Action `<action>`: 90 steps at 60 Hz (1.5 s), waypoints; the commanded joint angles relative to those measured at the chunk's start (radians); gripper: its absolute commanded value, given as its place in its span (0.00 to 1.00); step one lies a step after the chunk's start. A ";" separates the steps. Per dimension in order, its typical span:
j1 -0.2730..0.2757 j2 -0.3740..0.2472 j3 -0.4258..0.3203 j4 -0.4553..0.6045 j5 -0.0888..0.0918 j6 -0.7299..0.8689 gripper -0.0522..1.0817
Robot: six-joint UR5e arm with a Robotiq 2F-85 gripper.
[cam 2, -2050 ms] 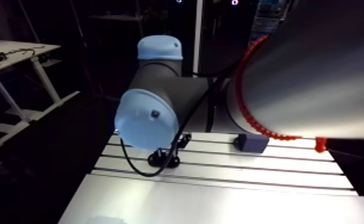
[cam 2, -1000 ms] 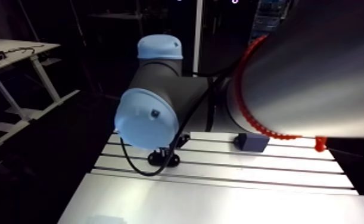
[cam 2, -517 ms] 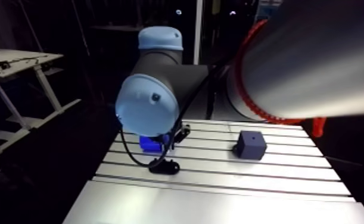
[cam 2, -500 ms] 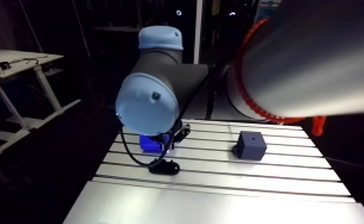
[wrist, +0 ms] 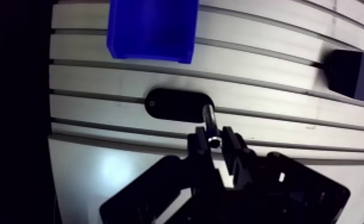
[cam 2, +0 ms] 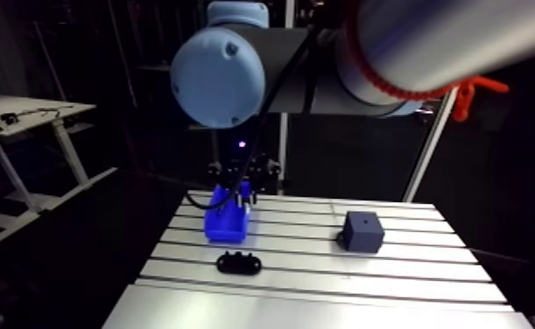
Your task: Pick up the M10 bolt and insert it into the hole until fully seated.
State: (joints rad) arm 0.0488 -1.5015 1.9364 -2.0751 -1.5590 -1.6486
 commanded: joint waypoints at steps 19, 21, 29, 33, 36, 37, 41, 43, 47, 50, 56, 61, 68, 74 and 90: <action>-0.270 0.092 -0.270 0.368 -0.040 -0.104 1.00; -0.291 0.106 -0.287 0.379 -0.038 -0.124 1.00; -0.364 0.209 -0.395 0.428 -0.036 -0.187 0.99; -0.382 0.223 -0.414 0.437 -0.036 -0.185 0.99; -0.388 0.230 -0.427 0.444 -0.037 -0.187 0.99; -0.392 0.240 -0.445 0.457 -0.036 -0.187 0.99; -0.402 0.261 -0.472 0.486 -0.031 -0.187 1.00; -0.403 0.264 -0.481 0.487 -0.032 -0.187 1.00; -0.406 0.283 -0.501 0.488 -0.040 -0.190 1.00; -0.411 0.292 -0.507 0.490 -0.041 -0.190 1.00; -0.426 0.314 -0.518 0.494 -0.042 -0.190 1.00; -0.426 0.330 -0.524 0.494 -0.043 -0.188 1.00; -0.426 0.336 -0.532 0.500 -0.043 -0.187 1.00; -0.426 0.350 -0.542 0.502 -0.043 -0.180 1.00; -0.426 0.376 -0.574 0.529 -0.045 -0.173 1.00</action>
State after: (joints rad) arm -0.3695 -1.1596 1.4024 -1.5756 -1.6019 -1.8254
